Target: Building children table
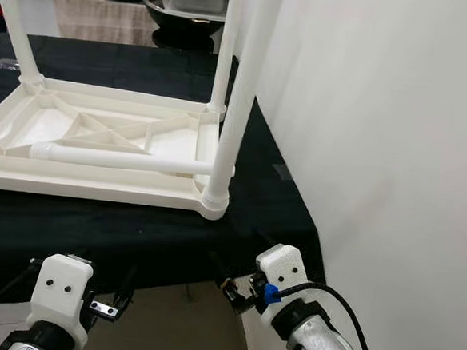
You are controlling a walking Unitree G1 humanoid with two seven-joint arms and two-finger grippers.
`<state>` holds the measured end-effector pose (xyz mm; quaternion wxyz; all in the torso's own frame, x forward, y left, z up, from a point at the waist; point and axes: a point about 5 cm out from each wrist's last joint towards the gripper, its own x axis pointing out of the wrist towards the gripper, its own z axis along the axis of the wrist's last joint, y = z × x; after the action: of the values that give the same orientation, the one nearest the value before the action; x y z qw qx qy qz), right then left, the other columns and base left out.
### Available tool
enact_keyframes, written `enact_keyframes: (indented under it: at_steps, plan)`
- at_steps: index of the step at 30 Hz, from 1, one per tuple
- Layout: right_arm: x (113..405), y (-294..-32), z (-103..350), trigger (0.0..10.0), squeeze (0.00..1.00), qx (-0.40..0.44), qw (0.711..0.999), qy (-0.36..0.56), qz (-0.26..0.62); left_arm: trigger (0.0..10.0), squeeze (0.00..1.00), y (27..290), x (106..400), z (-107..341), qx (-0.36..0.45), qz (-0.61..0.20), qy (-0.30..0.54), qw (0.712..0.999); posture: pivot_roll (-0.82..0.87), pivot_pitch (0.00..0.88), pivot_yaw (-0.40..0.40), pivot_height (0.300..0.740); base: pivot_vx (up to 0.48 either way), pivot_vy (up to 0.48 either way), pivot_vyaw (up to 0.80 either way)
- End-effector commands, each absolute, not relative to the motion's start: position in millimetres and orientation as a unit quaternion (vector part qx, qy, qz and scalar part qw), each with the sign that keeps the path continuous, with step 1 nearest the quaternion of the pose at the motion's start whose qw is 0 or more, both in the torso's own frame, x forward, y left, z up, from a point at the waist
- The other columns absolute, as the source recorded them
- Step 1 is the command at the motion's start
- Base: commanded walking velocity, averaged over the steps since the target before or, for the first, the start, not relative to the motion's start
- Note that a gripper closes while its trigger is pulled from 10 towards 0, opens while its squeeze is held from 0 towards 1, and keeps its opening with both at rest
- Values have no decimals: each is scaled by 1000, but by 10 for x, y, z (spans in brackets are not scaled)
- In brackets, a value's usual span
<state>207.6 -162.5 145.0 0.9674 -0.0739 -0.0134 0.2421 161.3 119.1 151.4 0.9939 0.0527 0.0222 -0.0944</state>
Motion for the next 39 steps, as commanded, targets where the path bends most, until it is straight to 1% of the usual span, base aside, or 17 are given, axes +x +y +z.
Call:
enact_keyframes:
  at_steps: [1, 7, 21, 24, 26, 30, 35, 39]
  plan:
    - [2086, -1691, 1420, 10000, 0, -77, 972, -4, 224, 10000, 0, 1184, 1605, 1500, 57, -95, 23, 994, 31, 142, -111, 740, 259, 0, 0]
    - [2095, -1709, 1420, 10000, 0, -78, 973, -4, 218, 10000, 0, 1179, 1607, 1503, 56, -97, 23, 993, 32, 143, -110, 740, 256, 0, 0]
    - [2123, -1754, 1409, 10000, 0, -82, 975, -1, 207, 10000, 0, 1147, 1649, 1524, 48, -105, 21, 993, 32, 146, -108, 740, 0, 0, 0]
    - [2109, -1721, 1407, 10000, 0, -83, 972, 1, 220, 10000, 0, 1144, 1647, 1519, 42, -102, 25, 994, 32, 146, -108, 740, 0, 0, 0]
    - [2070, -1619, 1415, 10000, 0, -90, 964, -4, 248, 10000, 0, 1139, 1649, 1520, 37, -100, 26, 994, 31, 148, -108, 740, 0, 0, 0]
    - [2046, -1498, 1411, 10000, 0, -94, 959, -13, 267, 10000, 0, 1111, 1654, 1517, 37, -102, 25, 994, 35, 146, -111, 740, 0, 0, 800]
    - [2081, -1490, 1427, 10000, 0, -110, 957, -22, 267, 10000, 0, 1106, 1659, 1518, 42, -104, 24, 993, 32, 146, -110, 740, 0, 0, 800]
    - [2119, -1488, 1449, 10000, 0, -97, 959, -23, 265, 10000, 0, 1119, 1684, 1541, 38, -96, 18, 995, 34, 145, -112, 740, 0, 0, 706]
